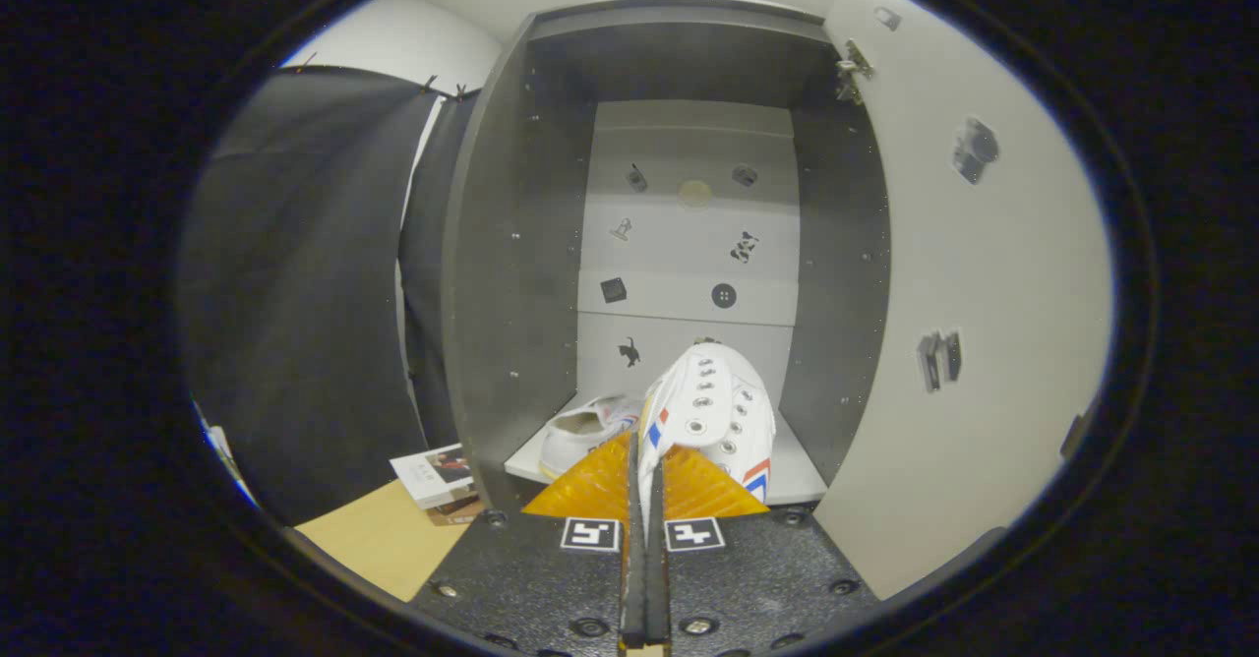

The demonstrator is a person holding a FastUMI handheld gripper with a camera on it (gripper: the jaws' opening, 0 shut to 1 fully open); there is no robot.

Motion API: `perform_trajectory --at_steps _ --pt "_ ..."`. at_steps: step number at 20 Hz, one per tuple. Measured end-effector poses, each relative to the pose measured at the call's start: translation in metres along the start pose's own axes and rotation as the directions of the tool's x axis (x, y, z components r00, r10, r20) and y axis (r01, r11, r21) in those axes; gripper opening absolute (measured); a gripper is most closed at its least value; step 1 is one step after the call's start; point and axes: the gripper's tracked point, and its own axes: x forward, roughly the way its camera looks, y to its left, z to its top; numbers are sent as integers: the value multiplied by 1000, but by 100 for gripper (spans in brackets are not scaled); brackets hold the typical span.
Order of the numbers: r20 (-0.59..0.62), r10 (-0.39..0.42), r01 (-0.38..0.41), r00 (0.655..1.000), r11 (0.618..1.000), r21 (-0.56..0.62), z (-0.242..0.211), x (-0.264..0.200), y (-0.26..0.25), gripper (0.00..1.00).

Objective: Open the shoe cabinet door, grab the shoes and put them into the shoe cabinet, then close the shoe cabinet door.

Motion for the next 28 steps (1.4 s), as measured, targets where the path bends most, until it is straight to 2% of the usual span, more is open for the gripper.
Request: perform_trajectory --at_steps 3,10,14,16,18,20,21,22,23,25,28 --pt "-21 -31 30 999 999 -42 6 52 -13 4" --pt "-76 -87 80 993 993 -86 -20 155 -39 4" --pt "-130 -63 49 990 993 -106 -46 180 -42 4" --pt "-197 -27 -5 980 987 -159 -64 186 -39 4" --pt "-195 4 -36 981 986 -162 -65 188 -32 6" --pt "-208 -24 -13 978 984 -175 -67 191 -38 10" --pt "-210 -52 11 976 981 -193 -66 191 -41 17" --pt "-214 -40 -2 976 982 -188 -65 187 -35 24" --pt "-219 -47 6 975 982 -187 -65 185 -35 38" --pt "-182 -115 74 976 973 -220 -57 182 -44 53" --pt "-165 -125 93 978 977 -192 -49 161 -41 77"
